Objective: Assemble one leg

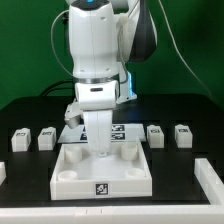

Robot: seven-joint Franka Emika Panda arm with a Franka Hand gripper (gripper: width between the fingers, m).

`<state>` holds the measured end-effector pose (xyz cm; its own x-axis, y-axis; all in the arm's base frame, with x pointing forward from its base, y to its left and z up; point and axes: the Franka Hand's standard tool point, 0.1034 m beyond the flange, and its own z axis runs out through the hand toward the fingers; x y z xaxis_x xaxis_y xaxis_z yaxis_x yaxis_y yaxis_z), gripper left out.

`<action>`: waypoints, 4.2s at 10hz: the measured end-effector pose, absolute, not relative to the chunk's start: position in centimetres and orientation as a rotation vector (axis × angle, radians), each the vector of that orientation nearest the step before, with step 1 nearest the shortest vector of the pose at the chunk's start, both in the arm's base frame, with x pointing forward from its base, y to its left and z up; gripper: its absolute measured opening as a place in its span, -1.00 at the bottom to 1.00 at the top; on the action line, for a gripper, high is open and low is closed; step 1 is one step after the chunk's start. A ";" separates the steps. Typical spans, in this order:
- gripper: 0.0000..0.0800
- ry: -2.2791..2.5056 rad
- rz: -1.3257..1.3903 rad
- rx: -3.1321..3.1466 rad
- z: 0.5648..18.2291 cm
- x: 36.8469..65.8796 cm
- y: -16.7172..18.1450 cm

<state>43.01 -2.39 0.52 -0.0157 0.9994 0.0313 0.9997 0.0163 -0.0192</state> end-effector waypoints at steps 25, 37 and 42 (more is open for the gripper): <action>0.62 -2.131 -0.065 -2.208 0.5 50.4 6.5; 0.62 -0.666 -0.040 -3.000 5.4 45.9 13.0; 0.62 -0.061 0.031 -3.053 5.1 43.5 15.7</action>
Offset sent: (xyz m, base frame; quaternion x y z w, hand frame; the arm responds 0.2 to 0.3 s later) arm 0.0436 0.0263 -0.0037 -0.0204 0.0266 -0.0283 0.9990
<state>43.51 15.71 5.09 0.9990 0.0406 -0.0184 0.0388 -0.9954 -0.0879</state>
